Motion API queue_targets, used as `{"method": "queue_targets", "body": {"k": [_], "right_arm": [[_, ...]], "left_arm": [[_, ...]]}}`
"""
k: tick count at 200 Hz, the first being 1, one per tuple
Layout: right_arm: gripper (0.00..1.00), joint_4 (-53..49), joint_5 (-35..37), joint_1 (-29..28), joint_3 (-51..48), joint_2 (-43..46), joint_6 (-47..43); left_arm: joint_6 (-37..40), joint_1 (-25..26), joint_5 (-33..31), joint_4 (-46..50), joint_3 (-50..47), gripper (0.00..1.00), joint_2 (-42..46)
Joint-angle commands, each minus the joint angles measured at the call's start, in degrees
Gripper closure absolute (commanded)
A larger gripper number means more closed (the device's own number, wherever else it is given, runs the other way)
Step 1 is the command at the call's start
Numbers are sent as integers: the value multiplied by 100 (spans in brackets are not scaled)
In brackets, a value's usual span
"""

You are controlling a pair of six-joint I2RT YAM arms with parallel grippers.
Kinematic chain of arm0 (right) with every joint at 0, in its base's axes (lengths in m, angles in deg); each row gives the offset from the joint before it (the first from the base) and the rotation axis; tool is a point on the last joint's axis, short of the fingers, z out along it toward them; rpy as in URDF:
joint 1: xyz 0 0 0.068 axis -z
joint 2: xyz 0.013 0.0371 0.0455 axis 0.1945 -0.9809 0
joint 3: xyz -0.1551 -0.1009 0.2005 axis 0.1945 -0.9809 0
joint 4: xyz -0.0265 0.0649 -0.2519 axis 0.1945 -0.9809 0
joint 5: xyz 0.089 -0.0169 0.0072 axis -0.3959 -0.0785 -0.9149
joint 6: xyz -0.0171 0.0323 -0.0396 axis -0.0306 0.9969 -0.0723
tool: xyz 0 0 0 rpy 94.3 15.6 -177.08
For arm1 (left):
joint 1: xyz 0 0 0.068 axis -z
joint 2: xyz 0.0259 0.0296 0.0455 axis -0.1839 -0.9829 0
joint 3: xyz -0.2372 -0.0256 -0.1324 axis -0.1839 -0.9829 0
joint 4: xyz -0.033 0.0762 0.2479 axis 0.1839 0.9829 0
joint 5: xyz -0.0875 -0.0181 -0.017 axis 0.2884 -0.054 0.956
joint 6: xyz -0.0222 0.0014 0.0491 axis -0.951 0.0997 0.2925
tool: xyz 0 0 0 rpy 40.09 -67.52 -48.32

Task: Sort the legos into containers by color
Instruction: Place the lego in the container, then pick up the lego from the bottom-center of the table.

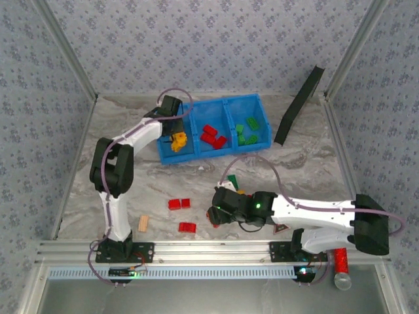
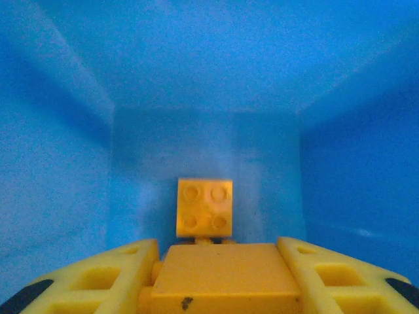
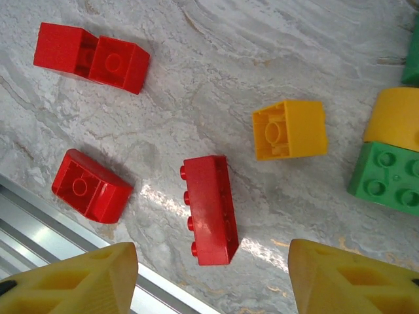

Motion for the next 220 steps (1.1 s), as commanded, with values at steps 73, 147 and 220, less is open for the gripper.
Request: {"method": "queue_targets", "body": {"k": [73, 147, 220], "right_arm": [[34, 68, -253, -75, 299, -594, -7], [33, 473, -432, -100, 61, -801, -55], [32, 580, -437, -97, 65, -1189, -305]], "left_arm": [[143, -80, 98, 129, 97, 42, -76], [410, -115, 273, 226, 274, 29, 554], [400, -115, 786, 497, 456, 27, 1272]]}}
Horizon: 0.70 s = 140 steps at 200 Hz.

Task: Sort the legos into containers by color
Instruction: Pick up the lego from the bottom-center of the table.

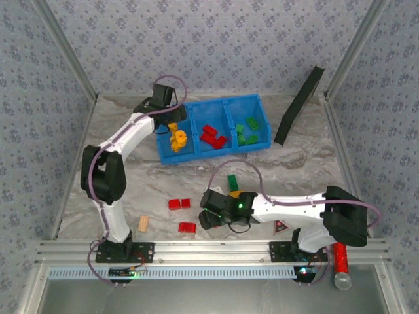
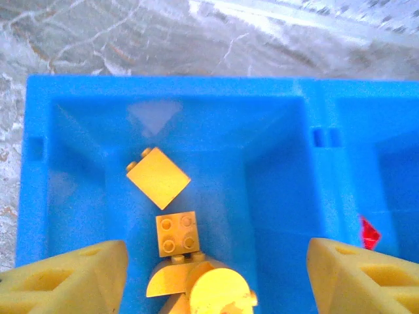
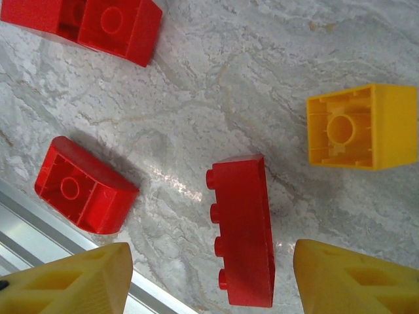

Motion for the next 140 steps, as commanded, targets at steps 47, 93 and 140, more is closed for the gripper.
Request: {"method": "queue_targets", "body": {"k": [47, 93, 140], "right_arm": [[34, -89, 1, 15, 85, -566, -357], [56, -105, -82, 70, 210, -913, -564], [74, -177, -291, 194, 245, -831, -826]], "left_arm": [[184, -25, 634, 463, 166, 26, 987], [240, 36, 646, 750, -149, 25, 1785], [258, 95, 614, 1169, -505, 24, 2671]]}}
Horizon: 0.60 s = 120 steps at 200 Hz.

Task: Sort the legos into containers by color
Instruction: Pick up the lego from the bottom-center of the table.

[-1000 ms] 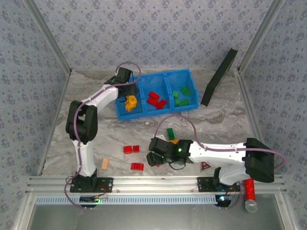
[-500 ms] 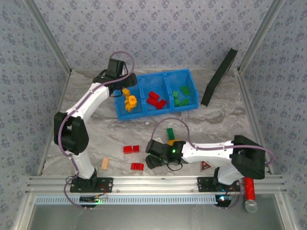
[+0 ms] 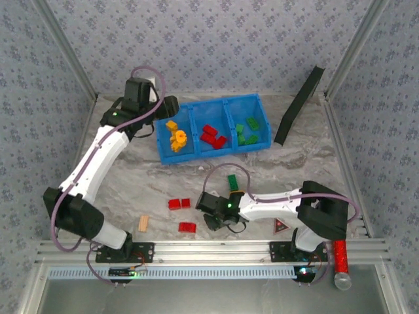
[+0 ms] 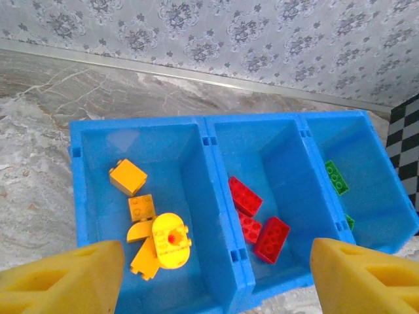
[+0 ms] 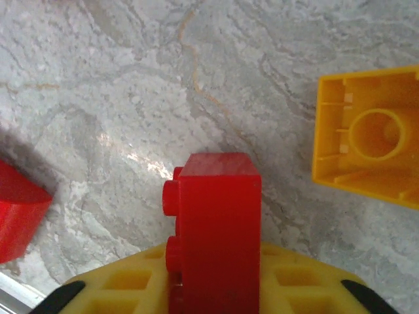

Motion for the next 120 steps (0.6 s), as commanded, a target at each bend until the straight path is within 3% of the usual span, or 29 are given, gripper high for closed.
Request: {"method": "queue_targets", "body": {"k": [1, 32, 63, 120], "right_arm": [[74, -173, -171, 95, 128, 65, -240], [75, -780, -445, 606, 506, 739, -962], [76, -1753, -527, 1543, 1449, 1158, -1823], [75, -1847, -463, 3065, 3261, 461, -3370]], "left_arm": [[130, 81, 47, 395, -201, 24, 513], [206, 140, -88, 932, -499, 24, 1237], [338, 162, -31, 995, -1155, 22, 2083], [917, 586, 14, 869, -2294, 16, 3004]]}}
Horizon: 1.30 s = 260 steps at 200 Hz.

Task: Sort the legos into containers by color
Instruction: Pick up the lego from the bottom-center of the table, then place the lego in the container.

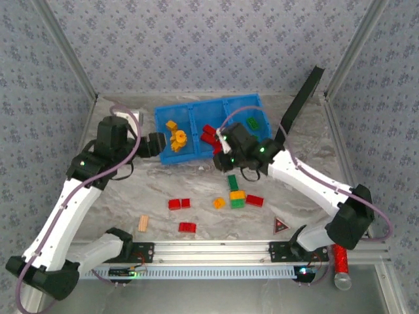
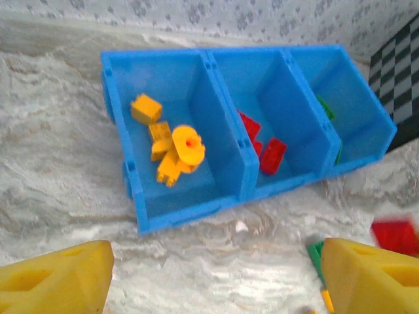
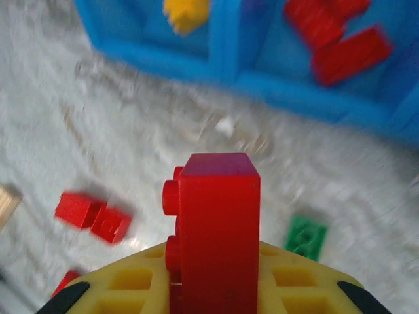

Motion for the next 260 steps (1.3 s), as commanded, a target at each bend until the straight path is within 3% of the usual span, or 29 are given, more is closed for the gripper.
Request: {"method": "queue_targets", "body": {"k": [1, 60, 141, 212, 260], "right_arm": [[75, -240, 6, 353, 609, -418, -929], [75, 206, -215, 863, 2345, -2150, -1779], [73, -256, 345, 1117, 4786, -4675, -1985], [70, -187, 595, 1357, 5194, -5498, -1655], [64, -208, 829, 1363, 5376, -5755, -1753]], "left_arm": [[456, 251, 34, -31, -387, 16, 229], [528, 1073, 280, -496, -1488, 10, 684], [-595, 2578, 528, -1968, -2694, 8, 465], [-1219, 3449, 405, -2690, -3147, 7, 67], [-969, 3716, 335, -2807, -3065, 7, -554]]}}
